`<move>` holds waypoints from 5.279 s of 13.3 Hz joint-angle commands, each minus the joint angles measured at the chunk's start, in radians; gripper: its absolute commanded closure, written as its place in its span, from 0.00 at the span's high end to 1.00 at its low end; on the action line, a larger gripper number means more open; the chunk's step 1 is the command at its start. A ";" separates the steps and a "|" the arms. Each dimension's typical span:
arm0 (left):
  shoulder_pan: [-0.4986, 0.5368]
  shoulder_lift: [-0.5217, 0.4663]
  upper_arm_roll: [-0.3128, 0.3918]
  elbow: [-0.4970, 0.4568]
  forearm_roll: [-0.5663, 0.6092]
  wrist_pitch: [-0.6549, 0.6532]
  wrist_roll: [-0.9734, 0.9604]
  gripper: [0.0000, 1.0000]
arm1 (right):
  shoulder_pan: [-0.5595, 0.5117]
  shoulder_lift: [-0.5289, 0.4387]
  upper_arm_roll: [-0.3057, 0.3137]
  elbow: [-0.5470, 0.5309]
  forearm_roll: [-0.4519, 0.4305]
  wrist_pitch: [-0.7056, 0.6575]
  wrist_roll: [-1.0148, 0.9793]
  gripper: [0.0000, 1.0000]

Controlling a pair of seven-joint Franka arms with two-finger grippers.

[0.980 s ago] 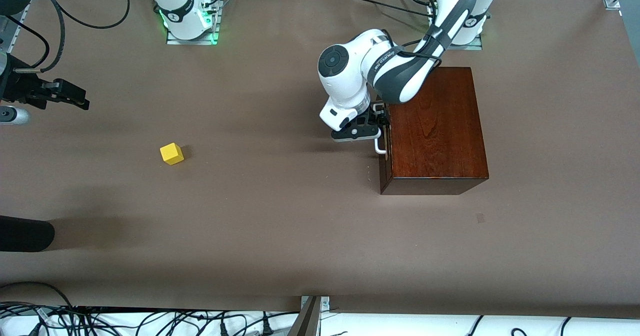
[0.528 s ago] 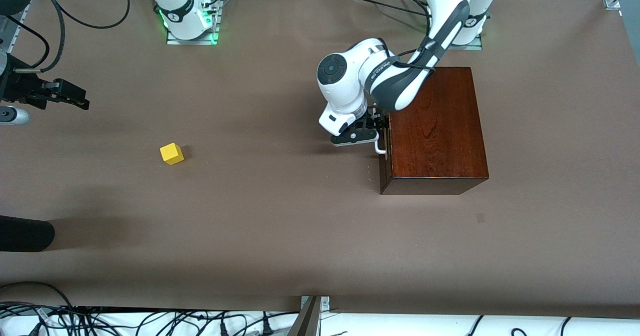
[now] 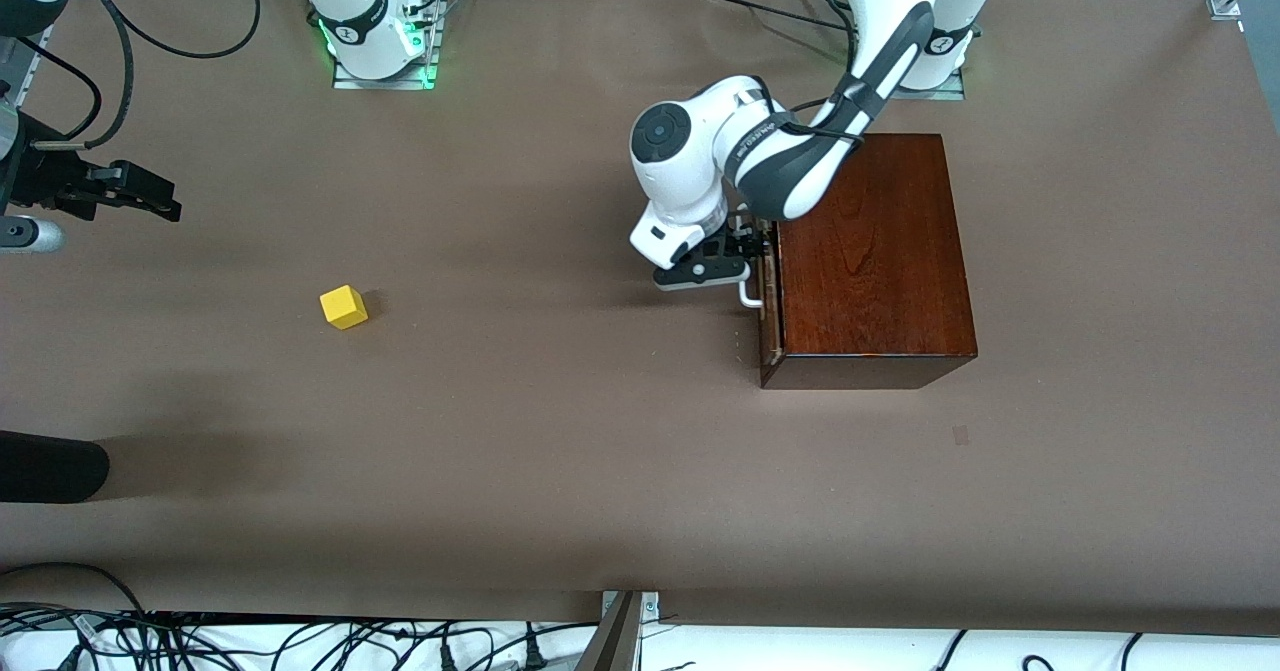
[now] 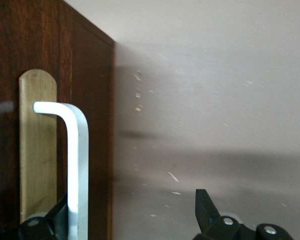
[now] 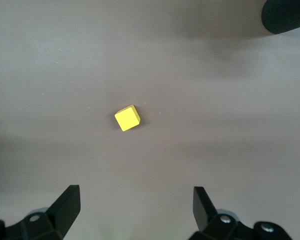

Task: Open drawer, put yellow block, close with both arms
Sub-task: 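Lower the left gripper and hook the white drawer handle, then pull the drawer open by its handle with the left gripper, then retract the left gripper while the right gripper reaches the yellow cube, then close the right gripper on the yellow cube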

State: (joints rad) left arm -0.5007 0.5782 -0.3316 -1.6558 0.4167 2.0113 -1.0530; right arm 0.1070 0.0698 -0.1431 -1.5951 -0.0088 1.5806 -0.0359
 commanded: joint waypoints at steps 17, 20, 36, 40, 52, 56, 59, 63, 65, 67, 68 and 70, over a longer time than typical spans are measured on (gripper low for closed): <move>-0.389 0.273 0.279 0.449 -0.263 0.044 -0.068 1.00 | 0.000 0.002 0.005 0.010 -0.014 0.005 0.014 1.00; -0.389 0.282 0.279 0.471 -0.306 0.066 -0.067 1.00 | 0.000 0.002 0.005 0.010 -0.014 0.005 0.014 1.00; -0.381 0.224 0.275 0.484 -0.266 -0.278 -0.050 1.00 | 0.025 0.021 0.022 -0.141 -0.005 0.192 -0.191 1.00; -0.339 0.122 0.256 0.485 -0.303 -0.339 -0.048 1.00 | 0.025 0.013 0.020 -0.287 0.003 0.355 -0.337 1.00; 0.082 -0.224 0.140 0.355 -0.378 -0.416 0.127 1.00 | 0.025 0.116 0.049 -0.625 0.055 0.898 -0.510 1.00; 0.241 -0.352 0.149 0.269 -0.409 -0.467 0.414 1.00 | 0.025 0.162 0.068 -0.644 0.056 0.979 -0.515 1.00; 0.344 -0.434 0.184 0.202 -0.409 -0.474 0.655 1.00 | 0.025 0.212 0.072 -0.657 0.056 1.056 -0.518 1.00; 0.358 -0.514 0.290 0.120 -0.409 -0.470 0.842 1.00 | 0.025 0.271 0.073 -0.666 0.056 1.144 -0.532 1.00; 0.387 -0.531 0.307 0.102 -0.409 -0.464 0.909 1.00 | 0.025 0.289 0.074 -0.675 0.055 1.171 -0.545 1.00; 0.422 -0.557 0.307 0.064 -0.411 -0.462 0.952 1.00 | 0.023 0.301 0.074 -0.678 0.055 1.179 -0.558 1.00; 0.435 -0.570 0.307 0.044 -0.412 -0.462 0.975 1.00 | 0.023 0.306 0.074 -0.678 0.055 1.181 -0.568 1.00; 0.448 -0.584 0.307 0.033 -0.426 -0.468 0.976 1.00 | 0.023 0.312 0.074 -0.686 0.055 1.182 -0.575 1.00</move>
State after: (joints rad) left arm -0.0714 0.0455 -0.0211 -1.5672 0.0262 1.5284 -0.1094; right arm 0.1342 0.3832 -0.0742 -2.2629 0.0245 2.7394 -0.5741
